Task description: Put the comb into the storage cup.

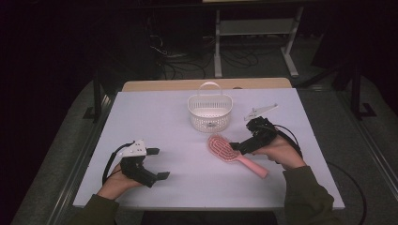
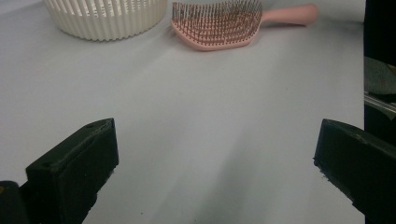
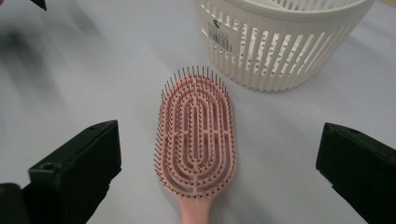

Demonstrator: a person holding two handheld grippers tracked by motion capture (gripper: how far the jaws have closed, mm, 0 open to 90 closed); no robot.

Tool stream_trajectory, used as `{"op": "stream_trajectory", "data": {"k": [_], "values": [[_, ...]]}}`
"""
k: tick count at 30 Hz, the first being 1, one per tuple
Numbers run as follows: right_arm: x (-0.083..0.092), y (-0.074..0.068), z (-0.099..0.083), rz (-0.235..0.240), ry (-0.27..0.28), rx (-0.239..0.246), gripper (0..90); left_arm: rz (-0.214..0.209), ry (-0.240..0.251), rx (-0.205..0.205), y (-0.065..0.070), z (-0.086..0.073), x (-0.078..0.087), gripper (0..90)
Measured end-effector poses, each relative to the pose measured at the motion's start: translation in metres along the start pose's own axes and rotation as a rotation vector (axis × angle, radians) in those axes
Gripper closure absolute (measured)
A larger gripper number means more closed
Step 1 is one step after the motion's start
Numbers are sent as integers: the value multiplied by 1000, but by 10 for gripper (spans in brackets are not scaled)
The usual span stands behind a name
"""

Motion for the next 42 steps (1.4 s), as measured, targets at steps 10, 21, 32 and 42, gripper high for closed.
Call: {"op": "stream_trajectory", "data": {"k": [10,21,32,42], "values": [[-2,-1,-4,4,-32,8,0,1,3,1,1,0,1,0],[-5,-3,-8,18,-80,22,0,0,1,-2,1,0,0,0],[-9,-4,-11,24,-110,32,1,1,2,-3,1,0,1,0],[-13,-5,-15,26,-144,35,2,1,1,-4,1,0,2,0]]}}
Point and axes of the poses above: each handheld gripper's, and its own axes: x roughly backward along the jaws, z roughly out of its top, y roughly to its right, the point moved 1 cm from there along -x, roughly forward along the jaws, and after that the axes turned 2 degrees about -z, right-handed, at the moved point
